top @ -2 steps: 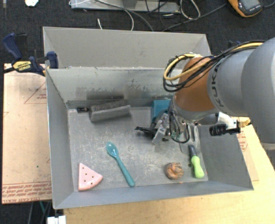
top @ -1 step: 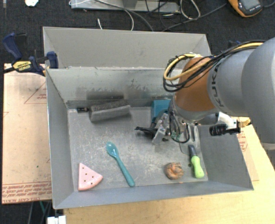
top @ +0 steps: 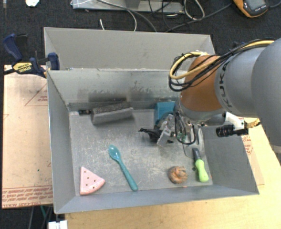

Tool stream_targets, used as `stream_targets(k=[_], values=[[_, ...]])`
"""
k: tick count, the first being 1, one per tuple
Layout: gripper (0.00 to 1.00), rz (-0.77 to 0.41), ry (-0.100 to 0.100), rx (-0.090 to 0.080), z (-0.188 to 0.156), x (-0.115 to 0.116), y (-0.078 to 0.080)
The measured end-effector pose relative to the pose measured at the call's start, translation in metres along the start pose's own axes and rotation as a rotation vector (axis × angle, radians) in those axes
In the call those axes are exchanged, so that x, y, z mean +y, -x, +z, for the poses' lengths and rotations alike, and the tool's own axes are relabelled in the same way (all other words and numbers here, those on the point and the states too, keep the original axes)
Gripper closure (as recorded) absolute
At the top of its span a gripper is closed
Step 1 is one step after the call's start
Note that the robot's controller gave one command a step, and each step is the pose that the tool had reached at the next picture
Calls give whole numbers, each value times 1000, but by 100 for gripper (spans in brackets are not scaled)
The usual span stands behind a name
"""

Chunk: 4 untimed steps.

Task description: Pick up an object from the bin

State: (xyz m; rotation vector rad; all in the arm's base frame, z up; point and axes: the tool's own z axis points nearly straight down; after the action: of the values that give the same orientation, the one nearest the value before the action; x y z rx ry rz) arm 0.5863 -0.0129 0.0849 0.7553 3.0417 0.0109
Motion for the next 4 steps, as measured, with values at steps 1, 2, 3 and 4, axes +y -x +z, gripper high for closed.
stream_targets(k=[1,2,3,4], values=[[100,-1,0,1,-36,0,0],[100,-2,3,-4,-62,1,1],[100,-2,2,-3,-76,1,1],[100,-2,3,-4,-81,2,1]])
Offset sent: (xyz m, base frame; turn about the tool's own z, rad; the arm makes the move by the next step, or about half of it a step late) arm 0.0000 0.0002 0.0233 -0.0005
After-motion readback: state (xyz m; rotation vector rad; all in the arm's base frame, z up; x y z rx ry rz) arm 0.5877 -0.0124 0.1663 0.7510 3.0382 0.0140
